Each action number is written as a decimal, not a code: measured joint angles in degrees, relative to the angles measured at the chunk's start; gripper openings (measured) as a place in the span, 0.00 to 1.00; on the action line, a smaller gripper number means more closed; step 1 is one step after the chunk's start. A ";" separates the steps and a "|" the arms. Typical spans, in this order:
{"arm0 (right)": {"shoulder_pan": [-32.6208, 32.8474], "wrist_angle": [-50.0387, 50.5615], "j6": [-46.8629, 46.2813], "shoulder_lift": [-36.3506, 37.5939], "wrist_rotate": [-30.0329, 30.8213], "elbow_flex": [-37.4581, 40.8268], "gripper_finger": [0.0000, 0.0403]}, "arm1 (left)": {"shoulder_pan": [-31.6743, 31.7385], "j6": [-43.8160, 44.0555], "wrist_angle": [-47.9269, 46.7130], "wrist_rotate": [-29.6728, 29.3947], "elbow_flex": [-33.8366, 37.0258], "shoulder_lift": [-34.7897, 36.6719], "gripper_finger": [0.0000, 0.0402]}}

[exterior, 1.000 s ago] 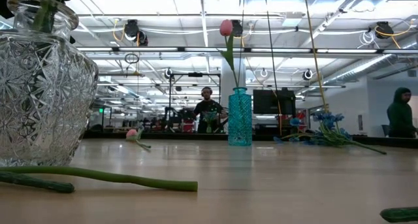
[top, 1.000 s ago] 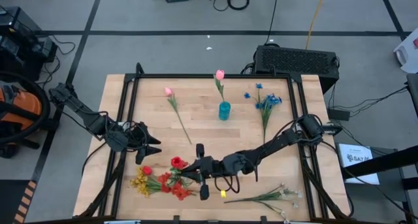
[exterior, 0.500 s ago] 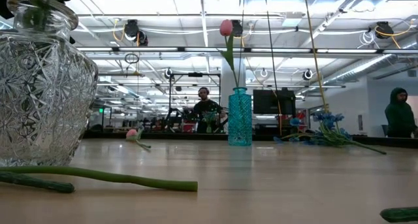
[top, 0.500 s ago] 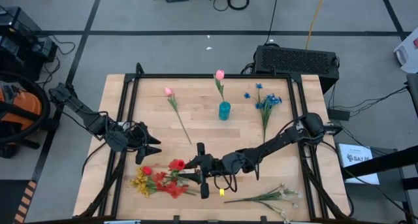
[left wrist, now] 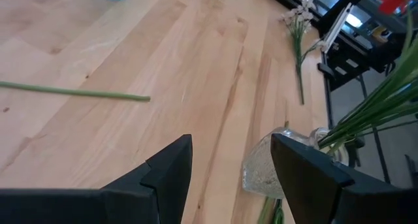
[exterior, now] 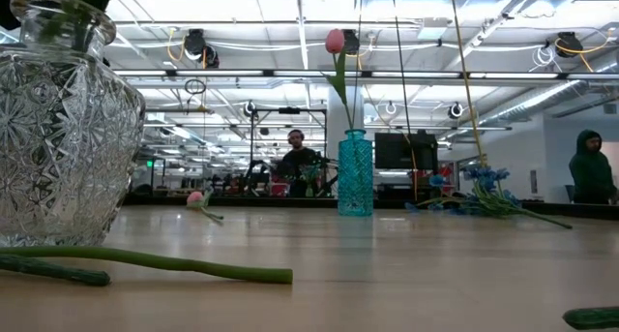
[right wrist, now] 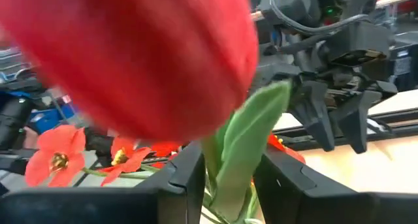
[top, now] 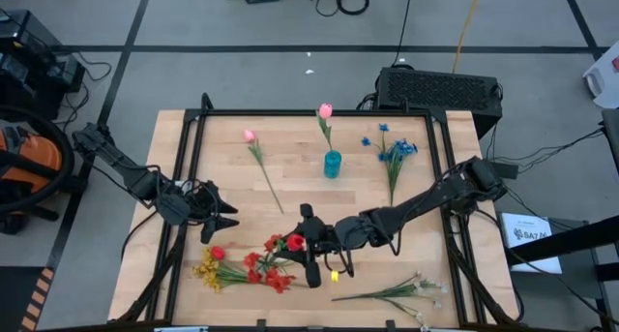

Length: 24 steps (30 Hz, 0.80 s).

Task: Sort flowers into vase by color
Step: Put the right red tulip into the transparent vase

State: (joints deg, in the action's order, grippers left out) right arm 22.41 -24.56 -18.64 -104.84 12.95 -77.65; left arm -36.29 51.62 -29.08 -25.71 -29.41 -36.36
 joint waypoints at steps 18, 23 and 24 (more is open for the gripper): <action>-2.64 14.58 3.44 0.06 -5.50 -10.12 0.01 | 0.01 0.00 -0.64 -0.01 0.00 0.00 0.53; -3.41 14.53 1.01 -1.38 -8.96 -10.16 0.01 | 0.02 0.00 -1.03 -0.03 0.00 0.00 0.53; -3.60 14.48 0.91 -1.88 -9.87 -10.16 0.01 | 0.00 0.00 -1.15 -0.14 0.00 0.00 0.53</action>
State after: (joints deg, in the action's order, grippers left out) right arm 18.82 -10.08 -17.73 -106.72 3.08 -87.81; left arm -36.29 51.62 -30.23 -25.86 -29.41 -36.36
